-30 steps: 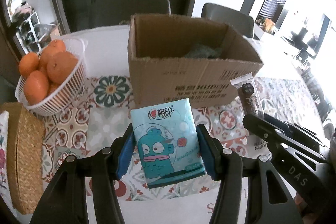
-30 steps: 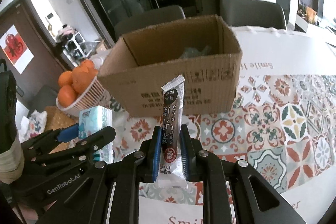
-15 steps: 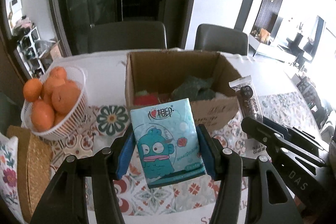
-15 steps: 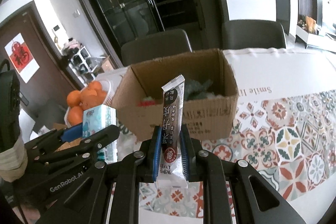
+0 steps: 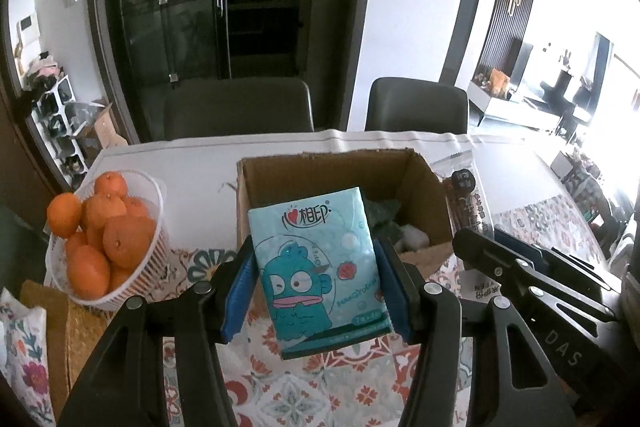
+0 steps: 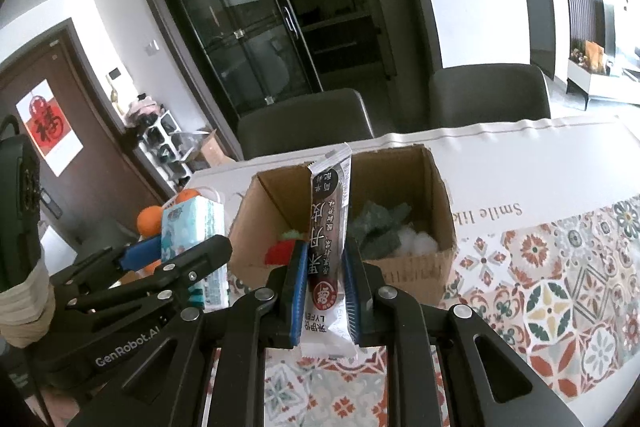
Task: Organize soft objects
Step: 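Carry the tissue pack and snack stick in both tools over the box, then open both tools to drop the tissue pack and snack stick into the box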
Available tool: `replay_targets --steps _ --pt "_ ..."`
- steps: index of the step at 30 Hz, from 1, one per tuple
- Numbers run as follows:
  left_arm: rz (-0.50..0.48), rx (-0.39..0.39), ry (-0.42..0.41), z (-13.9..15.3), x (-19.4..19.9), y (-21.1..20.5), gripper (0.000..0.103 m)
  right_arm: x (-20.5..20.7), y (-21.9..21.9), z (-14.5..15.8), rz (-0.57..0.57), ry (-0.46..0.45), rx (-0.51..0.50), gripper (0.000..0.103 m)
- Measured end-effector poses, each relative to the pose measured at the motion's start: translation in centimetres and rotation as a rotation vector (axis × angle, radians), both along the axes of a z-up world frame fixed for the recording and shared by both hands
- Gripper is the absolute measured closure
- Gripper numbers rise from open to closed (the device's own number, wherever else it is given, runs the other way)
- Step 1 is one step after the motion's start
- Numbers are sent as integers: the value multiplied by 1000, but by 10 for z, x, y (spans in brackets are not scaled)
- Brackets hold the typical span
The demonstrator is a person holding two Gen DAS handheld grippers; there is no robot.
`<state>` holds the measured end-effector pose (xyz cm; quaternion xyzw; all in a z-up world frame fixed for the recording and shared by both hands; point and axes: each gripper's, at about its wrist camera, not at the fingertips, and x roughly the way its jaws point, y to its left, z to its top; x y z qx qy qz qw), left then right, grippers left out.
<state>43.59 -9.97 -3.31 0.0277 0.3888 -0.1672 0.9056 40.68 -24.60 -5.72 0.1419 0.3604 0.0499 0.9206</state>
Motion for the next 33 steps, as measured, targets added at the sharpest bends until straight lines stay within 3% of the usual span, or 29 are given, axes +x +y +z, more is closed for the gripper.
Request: replay_targets --steps 15,27,29,33 --pt "-2 -2 13 -2 47 -9 47 48 -8 -3 4 15 21 84" --pt "-9 47 78 -32 95 -25 46 92 -15 -39 0 107 59 84" --pt "-9 58 89 -40 101 -28 45 97 -16 -45 -18 116 43 82" --pt "-4 62 126 -53 111 -31 38 103 -22 -53 -55 149 4 71"
